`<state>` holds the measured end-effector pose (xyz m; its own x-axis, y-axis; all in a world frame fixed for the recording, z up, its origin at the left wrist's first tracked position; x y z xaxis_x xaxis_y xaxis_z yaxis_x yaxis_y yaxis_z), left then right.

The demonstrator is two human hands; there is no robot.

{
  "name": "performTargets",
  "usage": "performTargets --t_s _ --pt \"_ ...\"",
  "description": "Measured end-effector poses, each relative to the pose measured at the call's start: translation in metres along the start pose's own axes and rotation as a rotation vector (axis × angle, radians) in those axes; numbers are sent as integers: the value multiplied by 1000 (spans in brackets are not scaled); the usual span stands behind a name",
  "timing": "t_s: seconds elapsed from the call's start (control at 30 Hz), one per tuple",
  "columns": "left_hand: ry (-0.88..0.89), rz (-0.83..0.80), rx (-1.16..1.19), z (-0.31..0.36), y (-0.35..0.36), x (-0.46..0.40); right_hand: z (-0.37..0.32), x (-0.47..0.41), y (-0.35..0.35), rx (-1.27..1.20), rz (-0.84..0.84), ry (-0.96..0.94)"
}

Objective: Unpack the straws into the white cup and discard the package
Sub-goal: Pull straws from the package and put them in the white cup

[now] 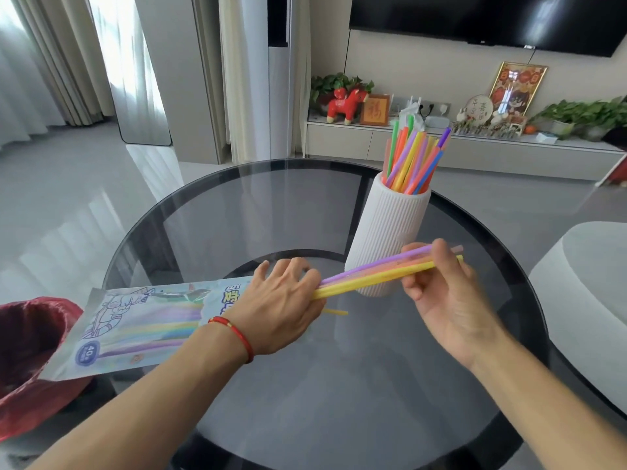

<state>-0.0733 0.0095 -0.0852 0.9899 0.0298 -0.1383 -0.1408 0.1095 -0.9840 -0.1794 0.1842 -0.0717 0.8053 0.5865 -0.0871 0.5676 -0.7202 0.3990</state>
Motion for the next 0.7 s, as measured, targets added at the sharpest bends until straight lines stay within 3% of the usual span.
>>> performTargets --t_s 0.07,0.13,0.3,0.53,0.7 --pt "2 3 -6 3 0 -1 11 4 17 -13 -111 11" --pt "26 14 -1 8 1 0 26 6 29 130 -123 14" --pt "2 -1 1 8 10 0 36 0 27 389 123 -60" --pt "-122 -137 25 -9 33 1 -56 5 18 833 88 -286" --pt "-110 -215 30 -10 38 3 -124 4 20 1174 155 -368"
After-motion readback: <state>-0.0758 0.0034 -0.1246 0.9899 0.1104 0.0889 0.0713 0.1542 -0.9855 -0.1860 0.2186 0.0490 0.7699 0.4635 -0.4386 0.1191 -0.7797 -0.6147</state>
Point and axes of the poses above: each hand's wrist, its own x-axis away from the middle knuckle, its own y-axis out of the palm, z = x × y, the point moved 9 cm from there along -x, towards the middle knuckle, and after that the axes turned 1 degree about x, right-handed, at the moved point
